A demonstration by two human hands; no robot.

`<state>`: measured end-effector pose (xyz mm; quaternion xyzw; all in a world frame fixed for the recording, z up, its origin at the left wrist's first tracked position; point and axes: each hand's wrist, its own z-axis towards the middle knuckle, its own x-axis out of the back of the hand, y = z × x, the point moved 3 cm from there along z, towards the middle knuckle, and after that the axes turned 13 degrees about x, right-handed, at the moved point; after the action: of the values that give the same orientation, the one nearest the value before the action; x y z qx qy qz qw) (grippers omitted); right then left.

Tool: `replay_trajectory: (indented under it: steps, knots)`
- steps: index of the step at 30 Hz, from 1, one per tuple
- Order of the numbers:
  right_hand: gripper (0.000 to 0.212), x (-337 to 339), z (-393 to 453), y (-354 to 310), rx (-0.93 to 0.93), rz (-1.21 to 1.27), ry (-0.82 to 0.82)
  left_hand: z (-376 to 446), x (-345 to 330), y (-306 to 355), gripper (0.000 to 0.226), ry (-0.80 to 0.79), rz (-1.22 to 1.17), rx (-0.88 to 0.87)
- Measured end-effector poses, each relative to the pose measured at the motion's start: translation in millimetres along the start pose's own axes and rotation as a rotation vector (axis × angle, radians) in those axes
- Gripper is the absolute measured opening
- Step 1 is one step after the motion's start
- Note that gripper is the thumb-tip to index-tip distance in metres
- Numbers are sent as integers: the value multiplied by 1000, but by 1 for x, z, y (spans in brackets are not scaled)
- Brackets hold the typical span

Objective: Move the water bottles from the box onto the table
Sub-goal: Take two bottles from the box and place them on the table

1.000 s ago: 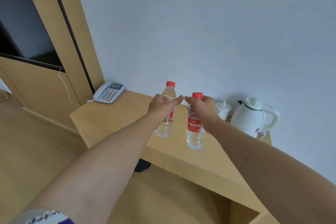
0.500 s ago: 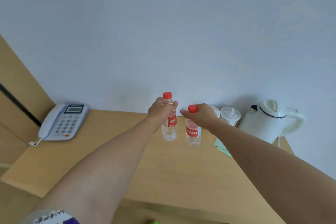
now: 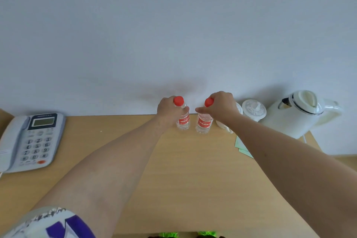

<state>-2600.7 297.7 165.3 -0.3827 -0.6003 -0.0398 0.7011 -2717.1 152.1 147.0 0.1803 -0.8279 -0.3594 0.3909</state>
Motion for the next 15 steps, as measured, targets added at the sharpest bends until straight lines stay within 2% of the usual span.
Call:
replay_trajectory:
  steps: [5,10,15]
  knots:
    - [49,-9,13,17,-37,-18,-1,14,-20,1,29,56,74,-38]
    - [48,-13,18,23,-13,21,57,22,-29,4,51,122,-85,-22]
    - [51,-17,20,31,-18,156,132,24,-48,5,52,152,-139,-51]
